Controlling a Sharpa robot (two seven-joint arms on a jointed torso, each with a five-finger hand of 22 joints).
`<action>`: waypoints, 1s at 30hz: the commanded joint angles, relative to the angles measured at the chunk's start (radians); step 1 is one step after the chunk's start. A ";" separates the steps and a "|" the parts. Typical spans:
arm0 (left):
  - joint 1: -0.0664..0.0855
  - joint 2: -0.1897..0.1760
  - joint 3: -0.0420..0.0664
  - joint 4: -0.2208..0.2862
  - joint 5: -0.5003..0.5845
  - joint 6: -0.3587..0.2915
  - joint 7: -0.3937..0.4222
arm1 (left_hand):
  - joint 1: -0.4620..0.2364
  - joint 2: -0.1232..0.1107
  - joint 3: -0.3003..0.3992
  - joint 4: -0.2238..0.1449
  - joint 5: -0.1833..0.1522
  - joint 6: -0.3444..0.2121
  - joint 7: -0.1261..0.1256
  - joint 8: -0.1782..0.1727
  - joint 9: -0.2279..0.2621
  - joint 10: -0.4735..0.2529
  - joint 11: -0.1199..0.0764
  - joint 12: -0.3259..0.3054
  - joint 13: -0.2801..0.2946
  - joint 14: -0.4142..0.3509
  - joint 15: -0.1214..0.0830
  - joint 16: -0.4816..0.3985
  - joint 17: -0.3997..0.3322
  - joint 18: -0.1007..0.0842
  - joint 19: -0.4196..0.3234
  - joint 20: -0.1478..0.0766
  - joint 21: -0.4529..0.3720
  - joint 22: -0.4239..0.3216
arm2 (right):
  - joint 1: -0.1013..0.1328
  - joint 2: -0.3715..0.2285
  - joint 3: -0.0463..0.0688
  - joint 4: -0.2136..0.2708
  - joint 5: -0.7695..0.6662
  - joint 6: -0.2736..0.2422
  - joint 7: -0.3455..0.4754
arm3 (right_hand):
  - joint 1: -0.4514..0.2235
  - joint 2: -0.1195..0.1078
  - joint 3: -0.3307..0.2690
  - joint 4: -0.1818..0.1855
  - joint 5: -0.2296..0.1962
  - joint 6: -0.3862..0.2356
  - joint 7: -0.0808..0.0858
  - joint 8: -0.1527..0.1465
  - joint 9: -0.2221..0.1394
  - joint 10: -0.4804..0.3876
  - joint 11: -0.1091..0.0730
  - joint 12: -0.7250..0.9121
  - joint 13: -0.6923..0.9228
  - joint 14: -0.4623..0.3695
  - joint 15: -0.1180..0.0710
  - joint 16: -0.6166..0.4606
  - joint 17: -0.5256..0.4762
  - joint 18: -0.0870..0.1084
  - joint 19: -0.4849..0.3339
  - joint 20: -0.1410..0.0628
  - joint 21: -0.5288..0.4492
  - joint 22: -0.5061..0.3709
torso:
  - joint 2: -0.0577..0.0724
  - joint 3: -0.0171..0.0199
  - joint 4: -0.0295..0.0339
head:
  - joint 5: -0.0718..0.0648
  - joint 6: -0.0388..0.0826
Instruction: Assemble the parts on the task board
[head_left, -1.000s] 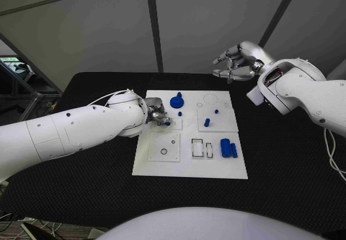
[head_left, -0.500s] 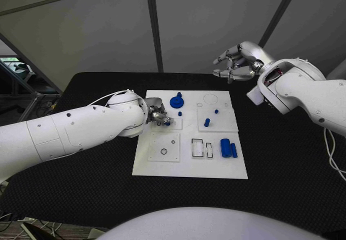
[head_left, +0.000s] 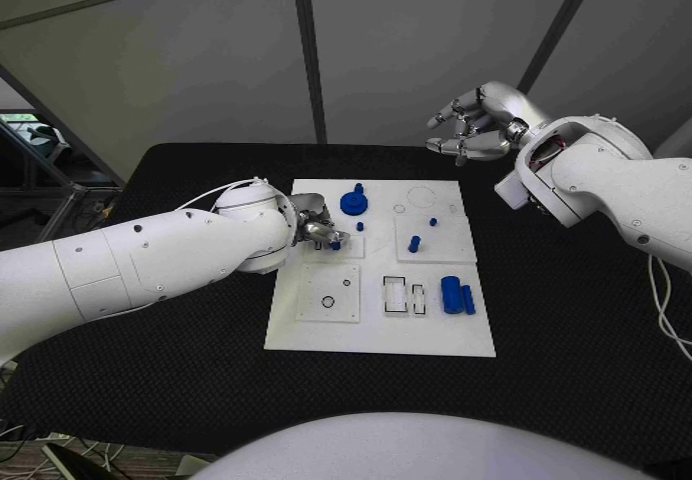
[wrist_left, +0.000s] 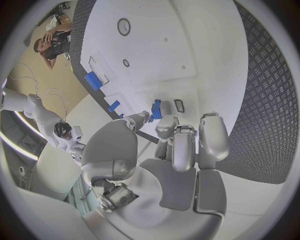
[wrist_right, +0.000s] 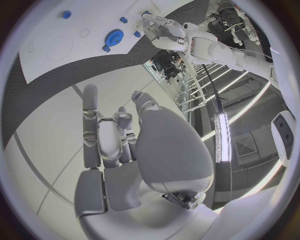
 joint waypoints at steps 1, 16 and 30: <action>0.001 0.001 0.000 0.000 -0.001 0.002 -0.006 | -0.015 -0.001 -0.005 0.006 -0.001 0.008 -0.003 0.005 0.001 0.011 -0.001 0.008 0.003 0.079 -0.006 0.005 0.179 -0.055 0.008 -0.003 0.008 0.003 | 0.001 0.001 0.001 0.000 -0.003 0.011 0.000 | -0.013 -0.001 0.000 0.008 0.004 -0.008 0.002 0.007 -0.001 -0.007 0.003 0.005 -0.001 -0.010 0.000 -0.004 -0.002 0.013 0.004 0.000 -0.003 -0.002 | 0.000 0.0004 -0.0002 | 0.000 -0.002; 0.001 0.004 0.001 0.007 -0.001 -0.002 -0.006 | -0.030 0.005 -0.021 0.023 -0.001 0.015 -0.006 0.009 0.003 0.022 -0.003 0.020 0.018 0.079 -0.008 0.005 0.180 -0.060 0.020 -0.004 0.022 0.025 | 0.001 -0.001 0.000 0.000 -0.003 0.012 -0.002 | -0.013 -0.001 0.000 0.008 0.004 -0.008 0.002 0.007 -0.001 -0.007 0.003 0.005 -0.001 -0.010 0.000 -0.004 -0.002 0.013 0.004 0.000 -0.003 -0.002 | 0.000 0.0002 -0.0005 | -0.003 -0.004; 0.002 0.002 0.001 0.007 -0.001 0.007 -0.007 | -0.030 0.008 -0.022 0.025 -0.001 0.016 -0.007 0.010 0.004 0.025 -0.004 0.024 0.022 0.079 -0.008 0.005 0.180 -0.061 0.024 -0.005 0.026 0.030 | 0.001 -0.002 0.000 0.000 -0.003 0.013 -0.002 | -0.013 -0.001 0.000 0.008 0.004 -0.008 0.002 0.007 -0.001 -0.007 0.003 0.005 -0.001 -0.010 0.000 -0.004 -0.002 0.013 0.004 0.000 -0.003 -0.002 | 0.000 0.0002 -0.0002 | -0.005 -0.005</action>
